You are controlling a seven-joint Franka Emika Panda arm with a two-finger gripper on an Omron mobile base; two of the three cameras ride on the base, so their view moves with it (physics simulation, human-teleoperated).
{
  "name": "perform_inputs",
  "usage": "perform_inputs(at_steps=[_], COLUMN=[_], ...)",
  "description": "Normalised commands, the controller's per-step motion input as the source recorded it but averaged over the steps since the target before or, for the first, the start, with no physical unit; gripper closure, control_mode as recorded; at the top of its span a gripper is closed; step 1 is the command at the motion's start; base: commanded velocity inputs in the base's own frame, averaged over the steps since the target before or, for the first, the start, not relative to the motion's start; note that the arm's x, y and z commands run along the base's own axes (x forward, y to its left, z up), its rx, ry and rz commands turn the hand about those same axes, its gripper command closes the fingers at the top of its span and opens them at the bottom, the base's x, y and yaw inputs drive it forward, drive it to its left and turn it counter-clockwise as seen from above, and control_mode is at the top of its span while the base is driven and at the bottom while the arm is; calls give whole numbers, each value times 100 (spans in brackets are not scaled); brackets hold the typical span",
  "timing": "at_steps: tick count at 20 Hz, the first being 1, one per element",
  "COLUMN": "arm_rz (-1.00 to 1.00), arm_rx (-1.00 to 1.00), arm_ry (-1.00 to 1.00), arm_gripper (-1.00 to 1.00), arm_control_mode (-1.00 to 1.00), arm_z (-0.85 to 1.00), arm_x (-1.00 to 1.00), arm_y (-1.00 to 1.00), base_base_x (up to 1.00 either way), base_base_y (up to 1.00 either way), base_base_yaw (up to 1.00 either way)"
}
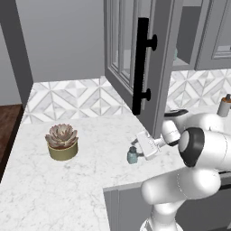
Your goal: Put the shaker and condiment bottle from the counter next to their counterparts in the cabinet.
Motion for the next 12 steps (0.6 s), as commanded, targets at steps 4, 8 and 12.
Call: perform_inputs(at_steps=[4,8,12], arm_rz=[0,0,0], arm_rx=[0,0,0], arm_ry=[0,0,0], arm_gripper=[-100,100,100], arm_control_mode=[-100,-100,-100], arm_z=[-26,-17,-11], arm_x=[0,0,0], arm_y=[11,28,20], base_base_x=[0,0,0], base_base_y=[0,0,0], base_base_yaw=[0,0,0])
